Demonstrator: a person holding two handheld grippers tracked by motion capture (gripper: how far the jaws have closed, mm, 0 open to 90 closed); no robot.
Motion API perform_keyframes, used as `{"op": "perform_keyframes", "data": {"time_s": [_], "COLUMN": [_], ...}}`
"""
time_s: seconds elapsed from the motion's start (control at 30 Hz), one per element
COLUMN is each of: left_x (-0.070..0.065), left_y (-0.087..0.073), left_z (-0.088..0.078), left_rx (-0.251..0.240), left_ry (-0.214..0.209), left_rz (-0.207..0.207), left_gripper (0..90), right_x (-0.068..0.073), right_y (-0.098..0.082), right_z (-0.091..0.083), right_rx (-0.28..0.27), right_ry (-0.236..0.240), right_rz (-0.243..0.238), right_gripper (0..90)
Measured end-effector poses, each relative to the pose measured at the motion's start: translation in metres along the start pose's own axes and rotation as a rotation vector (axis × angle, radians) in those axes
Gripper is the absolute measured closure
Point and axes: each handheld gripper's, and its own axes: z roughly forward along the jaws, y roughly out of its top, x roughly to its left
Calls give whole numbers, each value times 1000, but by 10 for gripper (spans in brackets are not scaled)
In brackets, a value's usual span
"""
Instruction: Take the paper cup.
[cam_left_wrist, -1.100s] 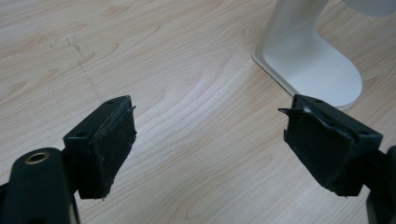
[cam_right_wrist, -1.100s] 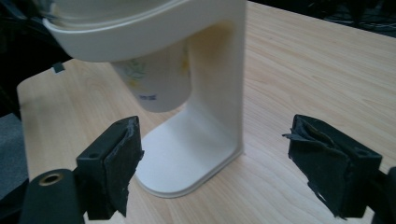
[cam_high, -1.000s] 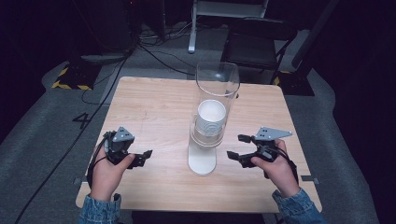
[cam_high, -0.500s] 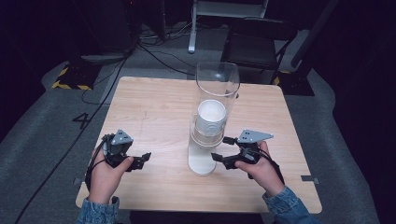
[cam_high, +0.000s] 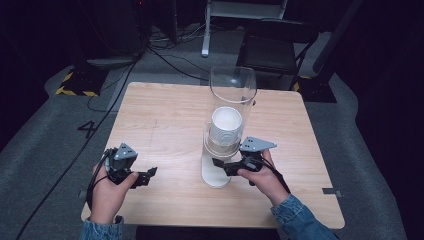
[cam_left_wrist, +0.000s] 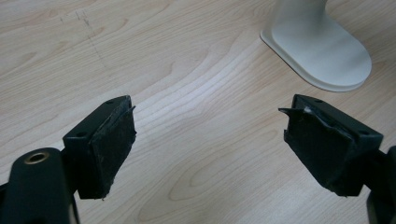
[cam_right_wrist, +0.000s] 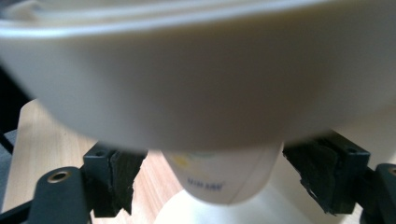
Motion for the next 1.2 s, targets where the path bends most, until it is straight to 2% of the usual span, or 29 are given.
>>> {"op": "perform_keyframes", "data": {"time_s": [0.27,0.4,0.77,0.93,1.2], "left_x": [1,2,3,4,4], "left_y": [-1,-1,-3,-3,-3], "left_z": [1,0,-2,-2,-2], "left_rx": [7,4,0,-1,-1], "left_ry": [-6,1,-2,-1,-1], "left_rz": [0,-4,-14,-12,-13], "left_gripper": [162,162,163,163,162], "right_x": [3,4,3,2,3], "right_y": [3,2,3,1,-1], "right_z": [5,4,1,1,0], "right_rx": [-68,-63,-27,-30,-27], "right_ry": [-19,-28,-20,-16,-7], "right_rz": [-27,-56,-89,-91,-62], "right_gripper": [288,303,322,323,324]}}
